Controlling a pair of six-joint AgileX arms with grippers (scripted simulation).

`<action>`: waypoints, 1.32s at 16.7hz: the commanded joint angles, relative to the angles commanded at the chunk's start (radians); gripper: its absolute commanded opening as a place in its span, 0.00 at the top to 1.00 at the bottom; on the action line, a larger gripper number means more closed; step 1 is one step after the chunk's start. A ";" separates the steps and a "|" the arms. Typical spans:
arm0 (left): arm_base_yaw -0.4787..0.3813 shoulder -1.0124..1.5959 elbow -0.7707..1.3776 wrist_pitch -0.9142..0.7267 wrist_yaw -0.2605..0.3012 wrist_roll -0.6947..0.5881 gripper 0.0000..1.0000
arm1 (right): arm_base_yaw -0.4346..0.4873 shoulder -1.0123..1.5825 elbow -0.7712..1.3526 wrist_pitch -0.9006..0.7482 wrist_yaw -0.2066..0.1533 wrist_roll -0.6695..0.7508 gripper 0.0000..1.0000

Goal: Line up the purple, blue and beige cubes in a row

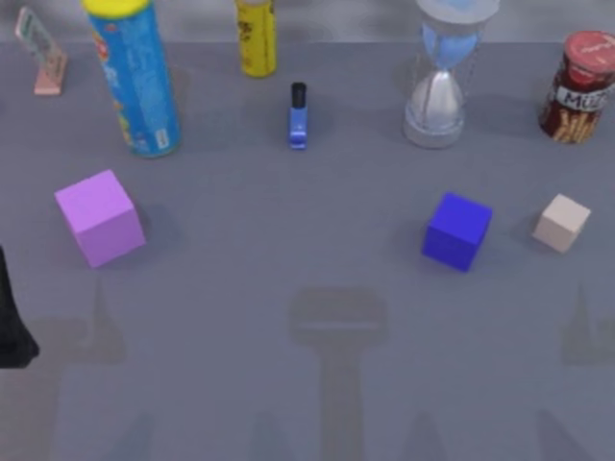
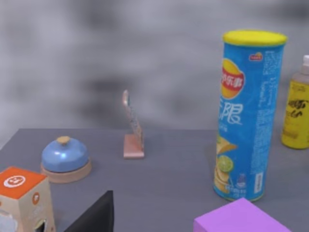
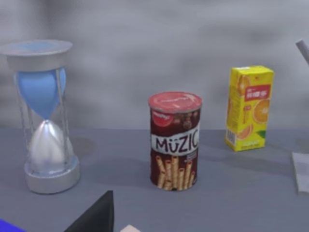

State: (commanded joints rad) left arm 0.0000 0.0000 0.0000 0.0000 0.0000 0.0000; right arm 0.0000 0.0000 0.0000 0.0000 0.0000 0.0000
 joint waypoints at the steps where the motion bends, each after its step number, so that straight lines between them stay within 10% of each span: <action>1: 0.000 0.000 0.000 0.000 0.000 0.000 0.00 | 0.000 0.000 0.000 0.000 0.000 0.000 0.00; 9: 0.000 0.000 0.000 0.000 0.000 0.000 0.00 | 0.018 0.292 0.280 -0.183 0.000 -0.112 0.00; 22: 0.000 0.000 0.000 0.000 0.000 0.000 0.00 | 0.093 1.678 1.346 -0.903 0.008 -0.547 0.00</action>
State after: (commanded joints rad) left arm 0.0000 0.0000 0.0000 0.0000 0.0000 0.0000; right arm 0.0933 1.6782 1.3463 -0.9027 0.0079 -0.5471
